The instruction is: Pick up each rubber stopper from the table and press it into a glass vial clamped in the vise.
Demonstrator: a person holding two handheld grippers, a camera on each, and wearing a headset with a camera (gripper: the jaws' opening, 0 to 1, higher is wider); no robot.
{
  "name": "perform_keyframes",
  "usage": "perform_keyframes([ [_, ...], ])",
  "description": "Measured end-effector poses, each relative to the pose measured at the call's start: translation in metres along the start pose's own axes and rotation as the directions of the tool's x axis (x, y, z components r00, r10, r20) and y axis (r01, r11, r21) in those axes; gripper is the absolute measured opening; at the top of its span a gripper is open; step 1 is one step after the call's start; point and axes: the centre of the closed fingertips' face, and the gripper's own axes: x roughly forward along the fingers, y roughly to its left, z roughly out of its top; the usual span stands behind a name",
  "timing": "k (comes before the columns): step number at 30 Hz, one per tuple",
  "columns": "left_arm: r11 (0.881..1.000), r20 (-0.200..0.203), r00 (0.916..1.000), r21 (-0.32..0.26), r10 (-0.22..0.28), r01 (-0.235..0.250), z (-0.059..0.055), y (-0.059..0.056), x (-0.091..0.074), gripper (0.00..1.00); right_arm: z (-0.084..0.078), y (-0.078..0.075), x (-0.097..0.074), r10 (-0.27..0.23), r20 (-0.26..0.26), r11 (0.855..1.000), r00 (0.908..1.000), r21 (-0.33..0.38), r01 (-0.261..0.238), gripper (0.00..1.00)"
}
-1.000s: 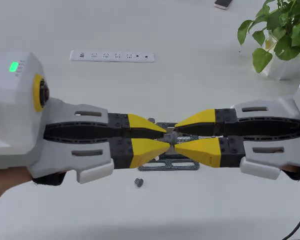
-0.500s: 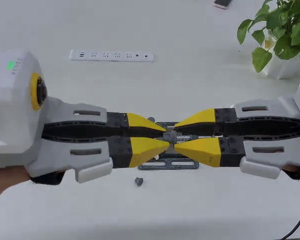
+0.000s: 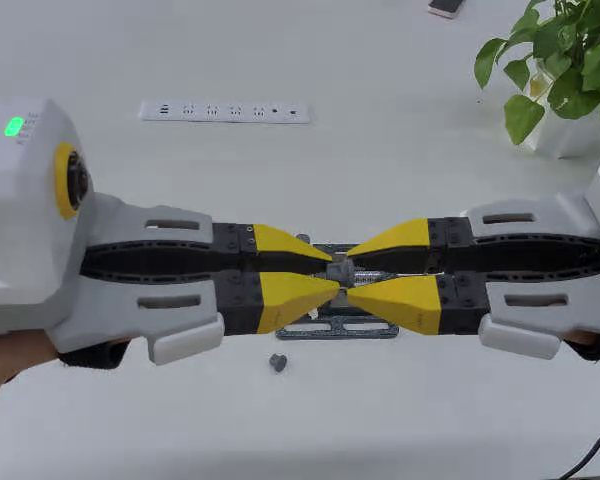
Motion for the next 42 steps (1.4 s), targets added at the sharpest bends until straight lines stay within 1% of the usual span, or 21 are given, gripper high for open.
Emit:
perform_keyframes([
  [5,1.000,0.022,0.9997,-0.018,-0.007,0.008,0.003,-0.001,-0.001,0.03,0.004,0.001,-0.001,0.004,0.020,1.000,0.9998,0.008,-0.004,0.07],
  [13,0.999,0.038,0.9990,-0.033,-0.022,0.023,0.007,-0.001,-0.002,0.03,0.008,0.002,-0.003,0.014,0.021,1.000,0.9997,0.002,-0.014,0.06],
  [22,0.998,0.047,0.9981,-0.040,-0.040,0.042,0.010,-0.003,-0.002,0.03,0.012,0.003,-0.004,0.029,0.019,1.000,0.9994,-0.002,-0.029,0.06],
  [30,0.998,0.045,0.9976,-0.041,-0.052,0.054,0.013,-0.003,-0.002,0.03,0.014,0.004,-0.004,0.040,0.011,0.999,0.9991,-0.009,-0.040,0.06],
  [36,0.997,0.047,0.9972,-0.044,-0.057,0.059,0.013,-0.004,-0.002,0.03,0.014,0.005,-0.004,0.043,0.006,0.999,0.9990,-0.013,-0.043,0.06],
  [42,0.997,0.055,0.9969,-0.049,-0.056,0.059,0.010,-0.005,-0.003,0.03,0.013,0.006,-0.002,0.041,-0.006,0.999,0.9991,-0.011,-0.041,0.05],
])
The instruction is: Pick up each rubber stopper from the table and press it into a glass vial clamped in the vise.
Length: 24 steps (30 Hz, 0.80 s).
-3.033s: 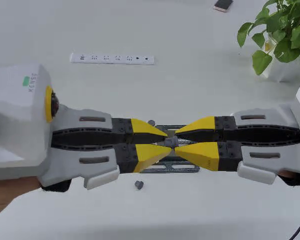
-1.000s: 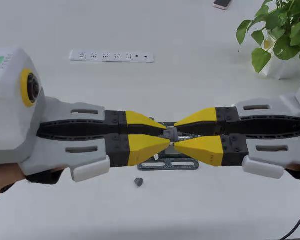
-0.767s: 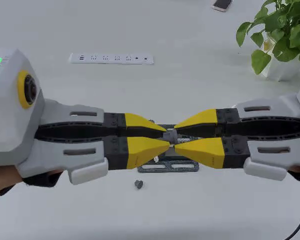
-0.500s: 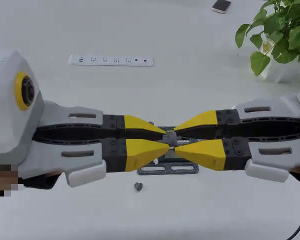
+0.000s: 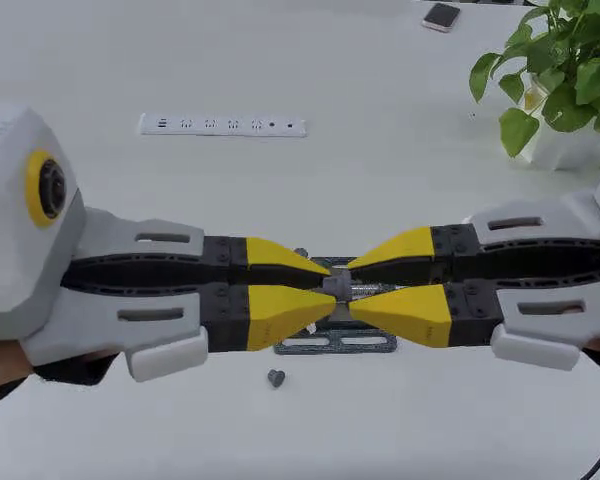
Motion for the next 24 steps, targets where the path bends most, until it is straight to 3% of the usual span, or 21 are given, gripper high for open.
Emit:
perform_keyframes([
  [12,1.000,0.007,0.9998,-0.006,0.019,-0.019,-0.009,0.001,-0.004,0.04,-0.008,0.000,0.006,0.011,-0.028,1.000,0.9996,0.029,-0.010,0.05],
  [24,0.999,0.015,0.9984,0.003,0.054,-0.054,-0.018,0.012,-0.011,0.04,-0.014,-0.005,0.013,0.025,-0.056,0.997,0.9981,0.070,-0.021,0.05],
])
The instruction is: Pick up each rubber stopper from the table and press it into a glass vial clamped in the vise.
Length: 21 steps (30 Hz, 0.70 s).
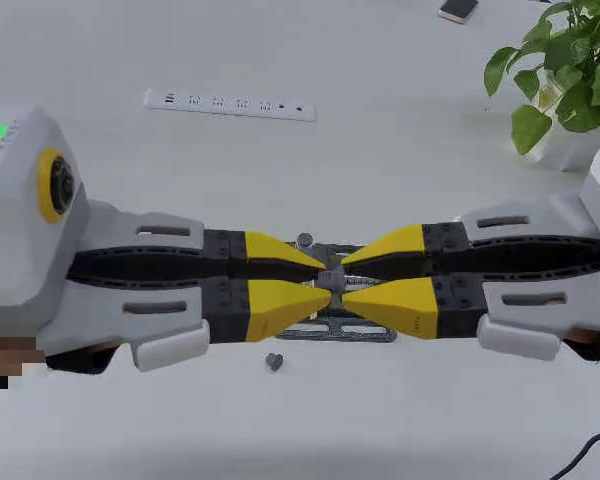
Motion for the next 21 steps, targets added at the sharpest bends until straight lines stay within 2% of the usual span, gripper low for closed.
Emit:
perform_keyframes([
  [8,0.999,-0.010,0.9994,0.008,0.033,-0.032,-0.007,0.005,-0.006,0.08,-0.003,-0.010,-0.001,0.003,-0.024,1.000,0.9997,0.024,-0.002,0.05],
  [13,0.997,-0.015,0.9966,0.012,0.081,-0.080,-0.013,0.014,-0.014,0.15,-0.009,-0.025,-0.004,-0.024,-0.068,0.999,0.9974,0.042,0.027,0.05],
  [17,0.993,-0.029,0.9928,0.023,0.117,-0.116,-0.020,0.020,-0.019,0.23,-0.016,-0.038,-0.002,-0.044,-0.118,0.997,0.9921,0.055,0.050,0.05],
  [21,0.987,-0.056,0.9862,0.034,0.156,-0.154,-0.031,0.028,-0.023,0.29,-0.026,-0.055,0.000,-0.065,-0.191,0.995,0.9795,0.057,0.078,0.05],
])
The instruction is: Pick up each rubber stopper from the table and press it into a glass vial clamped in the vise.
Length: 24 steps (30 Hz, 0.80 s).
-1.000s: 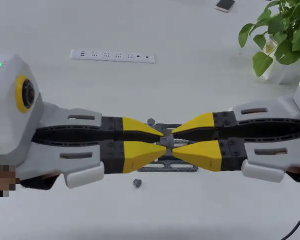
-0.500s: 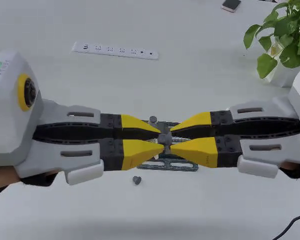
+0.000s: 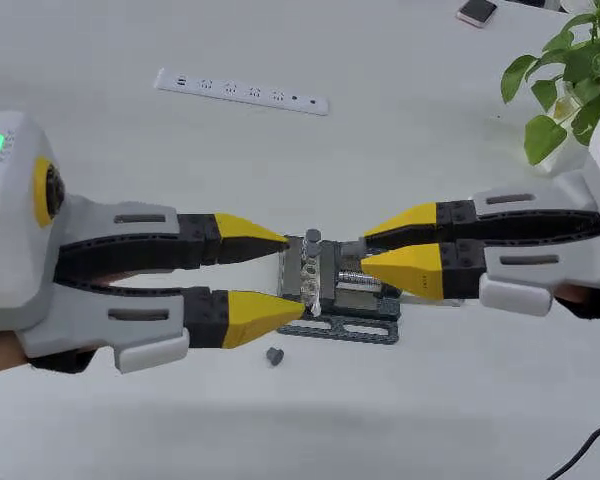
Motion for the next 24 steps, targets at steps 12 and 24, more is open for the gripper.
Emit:
perform_keyframes([
  [12,0.997,-0.077,0.9939,0.025,0.079,-0.078,-0.030,0.018,-0.003,0.55,-0.026,-0.044,0.019,-0.044,-0.221,0.999,0.9743,-0.011,0.043,0.05],
  [24,0.995,-0.138,0.9854,0.035,0.100,-0.096,-0.058,0.032,0.000,0.70,-0.060,-0.077,0.046,-0.059,-0.484,0.995,0.8730,-0.102,0.011,0.05],
])
